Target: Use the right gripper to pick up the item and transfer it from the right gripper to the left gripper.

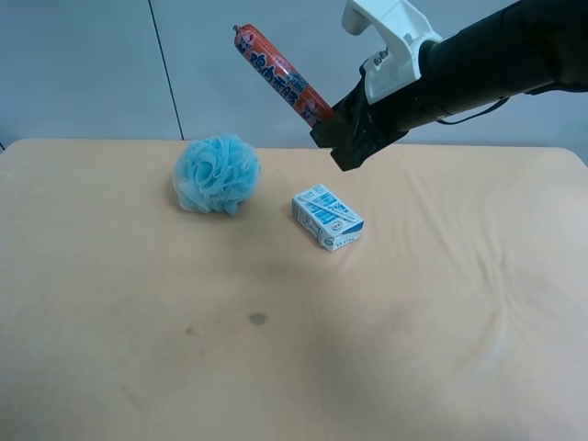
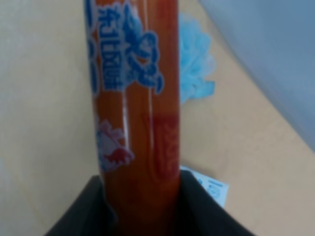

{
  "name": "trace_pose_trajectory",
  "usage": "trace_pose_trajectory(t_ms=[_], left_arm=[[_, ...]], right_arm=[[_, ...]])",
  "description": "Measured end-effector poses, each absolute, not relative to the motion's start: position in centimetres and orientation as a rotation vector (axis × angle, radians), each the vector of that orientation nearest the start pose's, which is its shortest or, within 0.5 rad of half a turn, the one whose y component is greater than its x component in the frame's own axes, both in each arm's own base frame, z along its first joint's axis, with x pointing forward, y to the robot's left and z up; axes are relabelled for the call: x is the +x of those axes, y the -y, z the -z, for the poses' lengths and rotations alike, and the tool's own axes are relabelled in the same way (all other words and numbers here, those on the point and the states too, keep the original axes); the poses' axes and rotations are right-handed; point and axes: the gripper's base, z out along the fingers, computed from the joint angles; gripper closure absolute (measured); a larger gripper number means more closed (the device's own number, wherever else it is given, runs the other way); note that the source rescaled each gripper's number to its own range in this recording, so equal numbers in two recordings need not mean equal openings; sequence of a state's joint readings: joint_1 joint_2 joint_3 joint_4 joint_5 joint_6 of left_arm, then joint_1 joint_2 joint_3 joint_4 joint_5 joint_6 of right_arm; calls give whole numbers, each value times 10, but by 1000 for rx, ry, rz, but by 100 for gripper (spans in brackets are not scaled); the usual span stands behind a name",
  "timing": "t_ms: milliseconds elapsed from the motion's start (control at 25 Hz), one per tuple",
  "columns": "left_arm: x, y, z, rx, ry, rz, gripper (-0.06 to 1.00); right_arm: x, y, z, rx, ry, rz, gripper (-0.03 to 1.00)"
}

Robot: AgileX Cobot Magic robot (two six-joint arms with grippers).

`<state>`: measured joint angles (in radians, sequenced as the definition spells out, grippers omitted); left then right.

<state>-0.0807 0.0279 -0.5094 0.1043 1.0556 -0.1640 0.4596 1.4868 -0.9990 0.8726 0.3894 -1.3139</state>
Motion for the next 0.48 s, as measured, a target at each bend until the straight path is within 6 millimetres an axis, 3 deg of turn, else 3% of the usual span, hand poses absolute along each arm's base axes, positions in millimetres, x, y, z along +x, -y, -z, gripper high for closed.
trace_pose_trajectory(t_ms=[480], left_arm=[[4,-7,-281,-88,-2085,35,-6]], right_arm=[[278,-168,-278,-1112,-1900,-343,97]])
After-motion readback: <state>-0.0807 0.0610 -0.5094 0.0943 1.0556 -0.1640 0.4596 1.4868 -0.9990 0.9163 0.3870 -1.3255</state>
